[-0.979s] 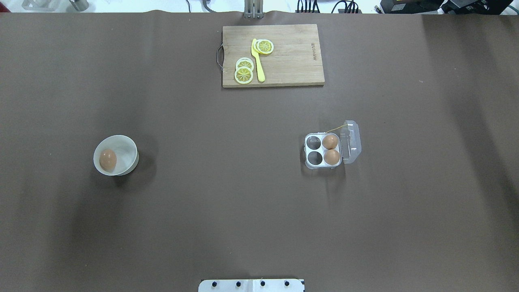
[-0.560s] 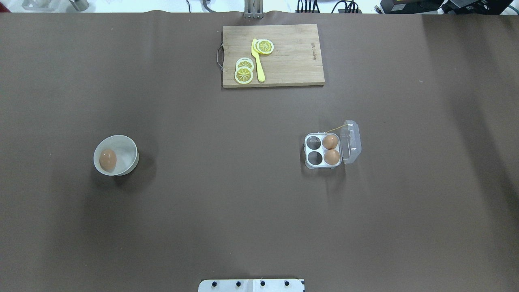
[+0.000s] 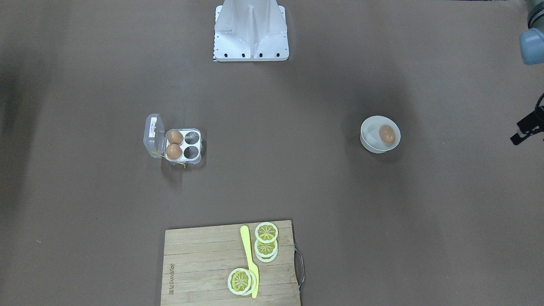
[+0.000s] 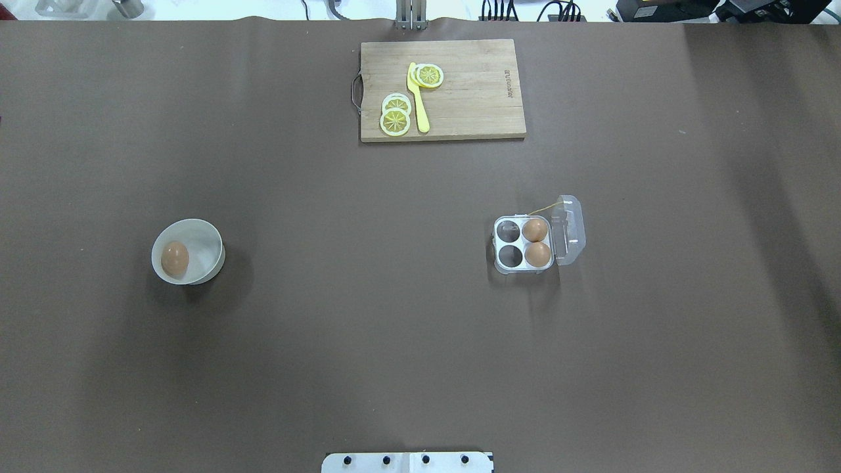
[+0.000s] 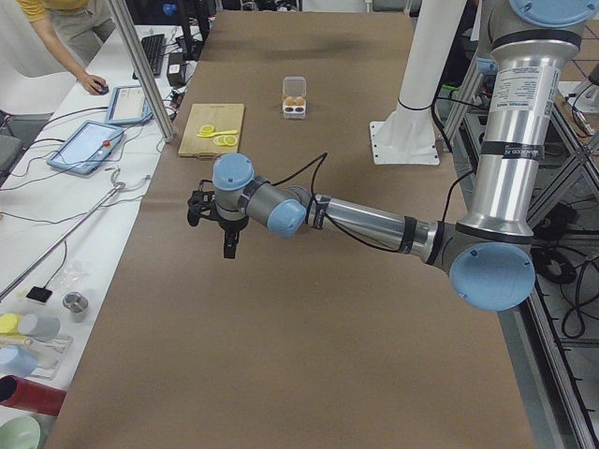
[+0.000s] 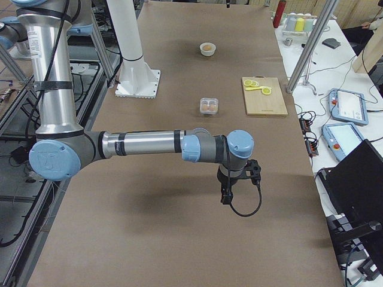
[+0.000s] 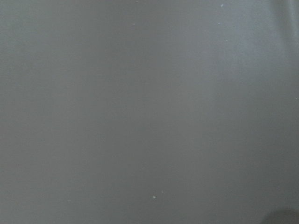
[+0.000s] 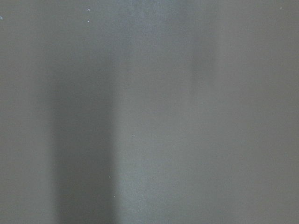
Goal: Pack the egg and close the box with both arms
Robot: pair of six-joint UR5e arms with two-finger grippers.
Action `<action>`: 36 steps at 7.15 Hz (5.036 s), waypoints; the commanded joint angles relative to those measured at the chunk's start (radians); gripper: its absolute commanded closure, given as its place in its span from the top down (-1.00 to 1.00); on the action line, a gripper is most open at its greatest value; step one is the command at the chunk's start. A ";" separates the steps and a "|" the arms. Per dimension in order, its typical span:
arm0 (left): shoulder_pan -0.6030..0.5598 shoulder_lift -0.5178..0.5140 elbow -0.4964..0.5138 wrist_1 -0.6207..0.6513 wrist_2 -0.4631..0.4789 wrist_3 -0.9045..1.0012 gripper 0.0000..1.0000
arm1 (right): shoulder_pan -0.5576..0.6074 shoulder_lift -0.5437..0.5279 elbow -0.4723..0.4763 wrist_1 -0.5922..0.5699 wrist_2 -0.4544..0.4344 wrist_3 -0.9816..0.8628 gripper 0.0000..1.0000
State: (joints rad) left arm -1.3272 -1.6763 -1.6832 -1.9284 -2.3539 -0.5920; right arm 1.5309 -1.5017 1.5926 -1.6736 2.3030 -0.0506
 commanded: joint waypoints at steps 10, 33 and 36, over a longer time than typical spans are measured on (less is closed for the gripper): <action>0.387 -0.131 -0.053 -0.090 0.202 -0.460 0.96 | 0.000 0.006 -0.003 0.000 -0.004 0.002 0.99; 0.611 -0.051 -0.061 -0.080 0.337 -0.474 0.89 | 0.000 0.009 -0.007 0.000 -0.007 -0.002 0.99; 0.611 -0.051 -0.061 -0.080 0.337 -0.476 0.59 | 0.000 0.008 -0.008 0.000 -0.007 -0.002 1.00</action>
State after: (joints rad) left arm -0.7171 -1.7273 -1.7435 -2.0080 -2.0178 -1.0665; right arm 1.5309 -1.4928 1.5852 -1.6736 2.2968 -0.0521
